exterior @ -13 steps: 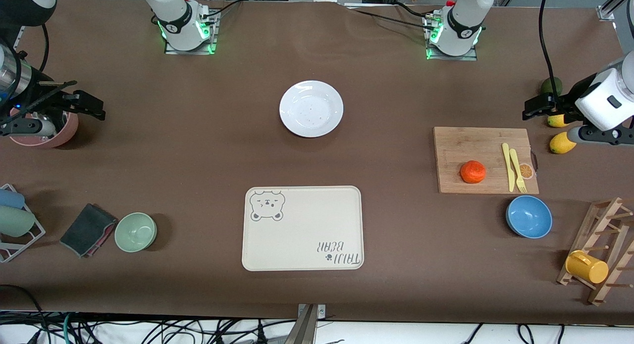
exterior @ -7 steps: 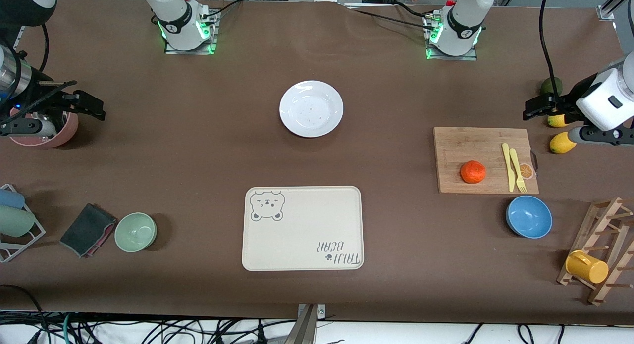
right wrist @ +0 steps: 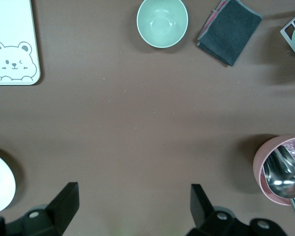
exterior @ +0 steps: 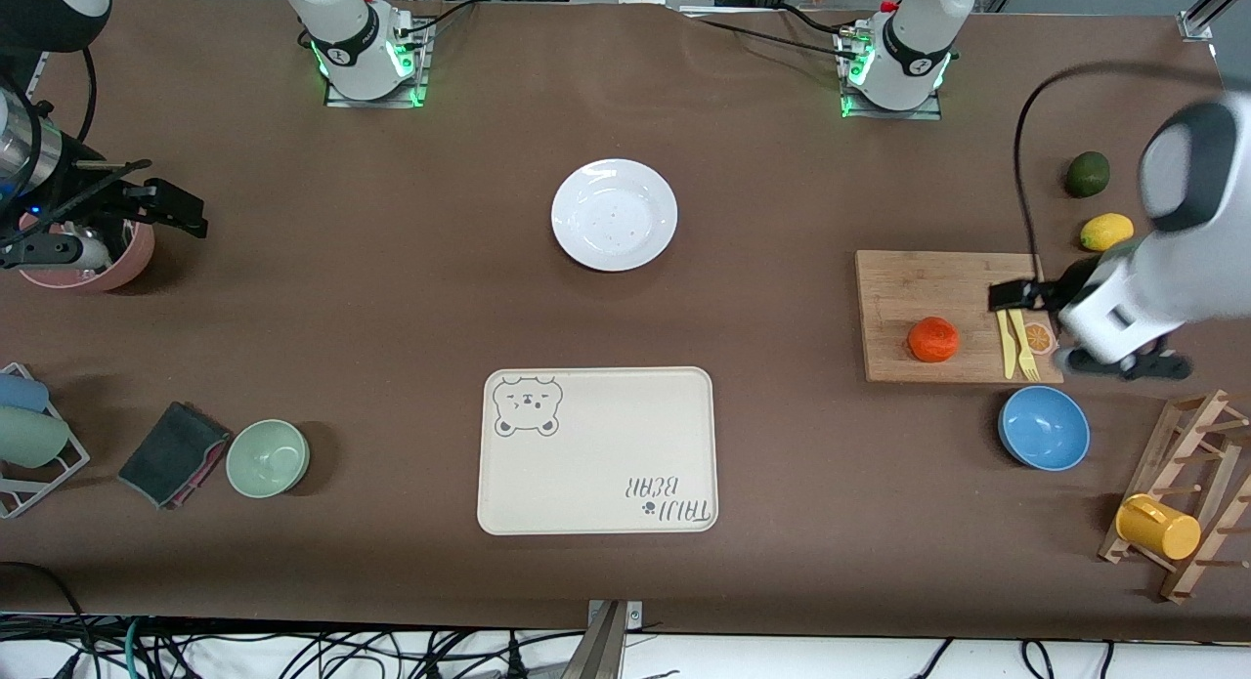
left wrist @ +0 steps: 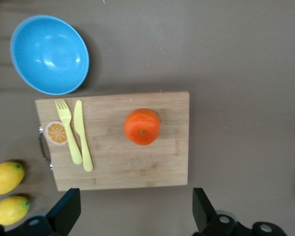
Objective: Place orange and plate with both arms
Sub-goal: 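Move the left gripper over the orange on the cutting board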
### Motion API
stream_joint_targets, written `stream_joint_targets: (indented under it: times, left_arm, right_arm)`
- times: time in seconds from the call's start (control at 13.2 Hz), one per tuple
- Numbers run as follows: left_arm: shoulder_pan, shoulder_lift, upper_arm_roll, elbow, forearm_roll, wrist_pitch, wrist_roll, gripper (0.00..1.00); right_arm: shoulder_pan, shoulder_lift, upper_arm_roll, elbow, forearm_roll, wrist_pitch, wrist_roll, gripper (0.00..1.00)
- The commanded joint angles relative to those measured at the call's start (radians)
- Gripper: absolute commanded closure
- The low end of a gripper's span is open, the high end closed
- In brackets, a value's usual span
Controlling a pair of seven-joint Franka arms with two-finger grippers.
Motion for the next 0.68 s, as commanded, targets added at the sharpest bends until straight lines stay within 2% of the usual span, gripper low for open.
stream_joint_targets:
  times: [0.0,0.08,0.3,0.61]
  left_arm:
    - [0.014,0.107,0.002,0.050,0.003,0.000,0.023,0.00]
    - [0.020,0.130,0.002,0.024,0.003,0.032,0.025,0.00]
    - [0.017,0.100,0.000,-0.212,0.003,0.320,0.027,0.00]
    - [0.010,0.087,-0.001,-0.337,0.002,0.449,0.014,0.00]
  right_arm:
    - [0.000,0.008,-0.001,0.023,0.000,-0.010,0.008,0.00]
    - [0.000,0.008,-0.001,0.023,0.000,-0.010,0.008,0.00]
    - [0.000,0.008,-0.001,0.023,0.000,-0.008,0.007,0.00]
    - [0.000,0.008,-0.001,0.023,0.000,-0.010,0.008,0.00]
